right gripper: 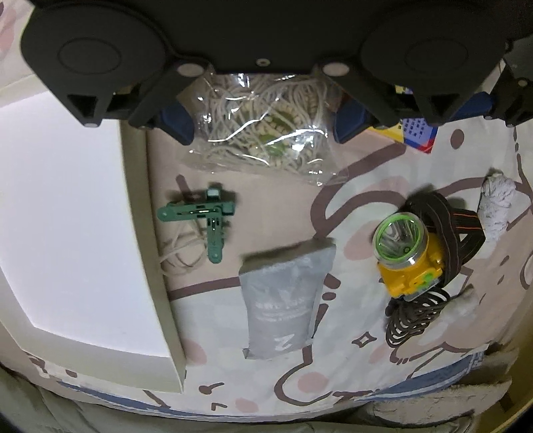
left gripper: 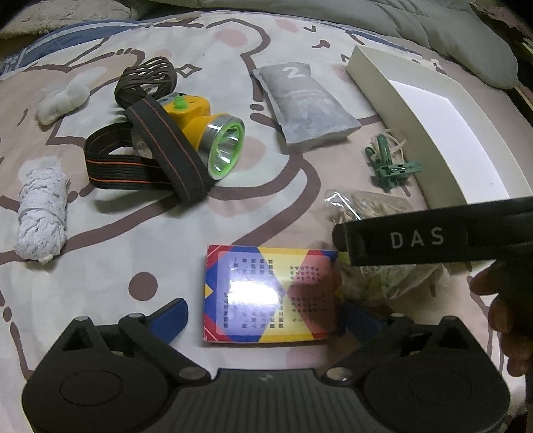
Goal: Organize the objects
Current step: 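Lift the bag with the right tool while the left tool lowers over the colorful card box, then close the left tool on the colorful card box and lift it, then carry the card box and the cord bag into the white tray with both tools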
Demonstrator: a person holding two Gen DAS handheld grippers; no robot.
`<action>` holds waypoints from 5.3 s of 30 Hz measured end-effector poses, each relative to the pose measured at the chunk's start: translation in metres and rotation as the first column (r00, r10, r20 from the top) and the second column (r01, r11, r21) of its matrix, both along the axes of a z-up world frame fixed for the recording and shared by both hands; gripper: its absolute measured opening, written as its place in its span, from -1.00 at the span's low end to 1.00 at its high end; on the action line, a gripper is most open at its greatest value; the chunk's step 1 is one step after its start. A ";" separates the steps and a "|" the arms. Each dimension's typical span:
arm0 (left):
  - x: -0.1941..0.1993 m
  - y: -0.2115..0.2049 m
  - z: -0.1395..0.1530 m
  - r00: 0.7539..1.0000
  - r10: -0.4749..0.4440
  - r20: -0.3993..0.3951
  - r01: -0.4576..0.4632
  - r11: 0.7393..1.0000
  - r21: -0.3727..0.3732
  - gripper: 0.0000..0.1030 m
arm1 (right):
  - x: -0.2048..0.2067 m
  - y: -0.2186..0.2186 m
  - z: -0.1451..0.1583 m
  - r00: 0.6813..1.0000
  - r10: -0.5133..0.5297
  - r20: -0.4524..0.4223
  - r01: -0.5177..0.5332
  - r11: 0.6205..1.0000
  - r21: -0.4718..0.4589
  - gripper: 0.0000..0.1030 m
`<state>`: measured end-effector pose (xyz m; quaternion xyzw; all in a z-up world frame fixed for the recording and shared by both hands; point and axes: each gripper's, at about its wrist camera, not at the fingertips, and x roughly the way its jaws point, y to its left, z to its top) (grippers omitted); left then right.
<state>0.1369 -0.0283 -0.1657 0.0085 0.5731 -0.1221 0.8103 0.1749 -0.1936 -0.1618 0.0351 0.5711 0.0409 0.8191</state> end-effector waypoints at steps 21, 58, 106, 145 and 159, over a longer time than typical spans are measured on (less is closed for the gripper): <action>0.011 0.035 0.004 0.992 0.123 -0.020 -0.123 0.992 -0.005 0.79 | -0.001 0.005 0.004 0.998 0.068 0.000 -0.068 0.998 0.007 0.64; 0.022 0.046 0.002 0.988 0.153 -0.013 -0.151 0.983 0.102 0.77 | -0.019 0.014 -0.003 0.981 0.191 -0.003 -0.191 0.980 -0.057 0.45; -0.013 0.049 0.004 0.972 0.181 -0.150 -0.170 0.982 0.082 0.84 | -0.034 -0.022 0.058 0.968 0.174 0.180 -0.168 0.985 -0.047 0.24; 0.032 -0.063 0.147 0.934 0.223 0.278 -0.195 0.973 -0.123 0.73 | -0.031 -0.132 0.141 0.869 0.133 0.477 -0.054 0.983 -0.175 0.23; 0.036 -0.181 0.098 0.977 0.127 0.171 -0.097 0.980 -0.175 0.73 | -0.021 -0.231 0.105 0.918 0.073 0.391 -0.002 0.984 -0.179 0.23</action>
